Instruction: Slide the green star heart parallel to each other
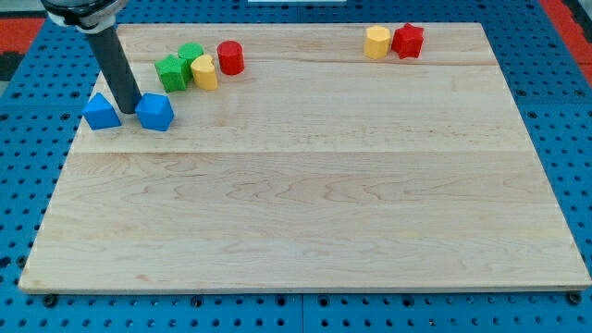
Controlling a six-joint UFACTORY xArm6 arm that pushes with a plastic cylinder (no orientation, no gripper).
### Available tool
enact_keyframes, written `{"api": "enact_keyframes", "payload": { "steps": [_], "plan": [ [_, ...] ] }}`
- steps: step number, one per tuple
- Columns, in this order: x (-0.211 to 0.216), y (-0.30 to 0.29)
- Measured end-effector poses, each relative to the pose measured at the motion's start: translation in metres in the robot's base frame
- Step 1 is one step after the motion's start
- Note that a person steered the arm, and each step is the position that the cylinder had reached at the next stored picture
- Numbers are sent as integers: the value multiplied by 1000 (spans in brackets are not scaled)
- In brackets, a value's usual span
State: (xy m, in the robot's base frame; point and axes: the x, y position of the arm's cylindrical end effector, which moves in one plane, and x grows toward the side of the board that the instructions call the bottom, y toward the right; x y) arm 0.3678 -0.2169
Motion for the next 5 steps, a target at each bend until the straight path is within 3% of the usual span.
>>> {"api": "enact_keyframes", "payload": {
  "steps": [3, 4, 5],
  "plan": [
    [-104, -56],
    [-98, -8],
    [-57, 46]
  ]
}}
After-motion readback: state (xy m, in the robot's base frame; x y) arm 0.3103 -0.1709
